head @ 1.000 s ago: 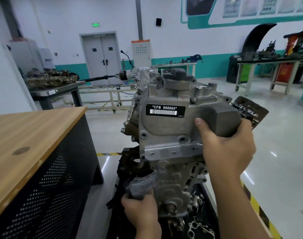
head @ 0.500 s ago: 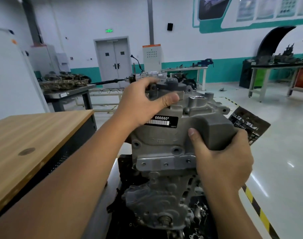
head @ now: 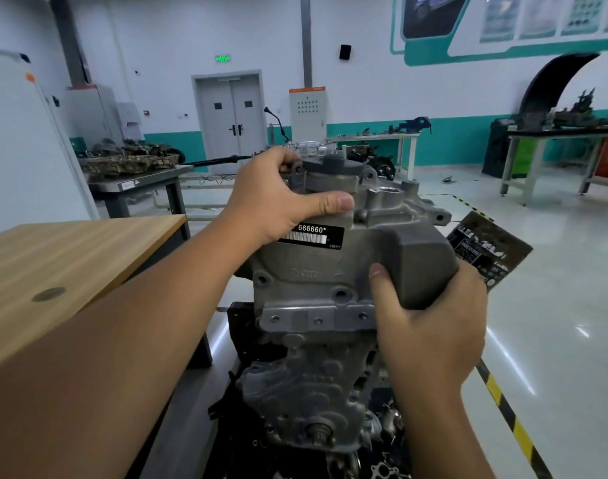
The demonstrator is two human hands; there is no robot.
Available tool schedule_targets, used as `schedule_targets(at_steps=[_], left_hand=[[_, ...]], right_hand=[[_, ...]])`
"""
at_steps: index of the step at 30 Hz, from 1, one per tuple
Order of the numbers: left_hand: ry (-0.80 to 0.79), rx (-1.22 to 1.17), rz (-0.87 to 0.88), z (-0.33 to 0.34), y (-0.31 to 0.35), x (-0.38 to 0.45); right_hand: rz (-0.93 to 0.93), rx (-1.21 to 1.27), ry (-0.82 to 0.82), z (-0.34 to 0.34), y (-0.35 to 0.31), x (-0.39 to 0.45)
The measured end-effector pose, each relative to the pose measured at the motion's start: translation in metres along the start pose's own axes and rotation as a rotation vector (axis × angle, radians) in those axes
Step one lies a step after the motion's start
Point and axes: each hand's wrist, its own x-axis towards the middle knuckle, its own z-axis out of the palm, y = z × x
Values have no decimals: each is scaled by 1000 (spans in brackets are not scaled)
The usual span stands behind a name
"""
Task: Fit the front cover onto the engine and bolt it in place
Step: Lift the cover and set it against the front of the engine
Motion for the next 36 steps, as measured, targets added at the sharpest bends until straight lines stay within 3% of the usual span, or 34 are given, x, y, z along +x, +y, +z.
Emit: schedule_targets(at_steps=[2,5,7,12,20,25,30,36], left_hand=[[6,5,-14,2,1,0],[21,25,-51,5,6,0],[43,14,-61,6,7,0],[95,7,-53,9,5,-3],[95,-27,-25,12,-8,1],[67,-40,-22,10,-9,0],[40,-74,-18,2,-12,-1],[37,-62,-28,2,-9,1]], right_hand=[[-34,-46,60,-17,-15,2],[-239,181,213,-37,-66,43],[-268,266,62,-28,-103,94],[-163,-146,-669,26,-123,140],[-179,-37,-910,16,-88,159],[-335,-167,-861,19,-86,160],[-388,-144,-760,24,-85,155],[-399,-179,-782,20,-88,157]])
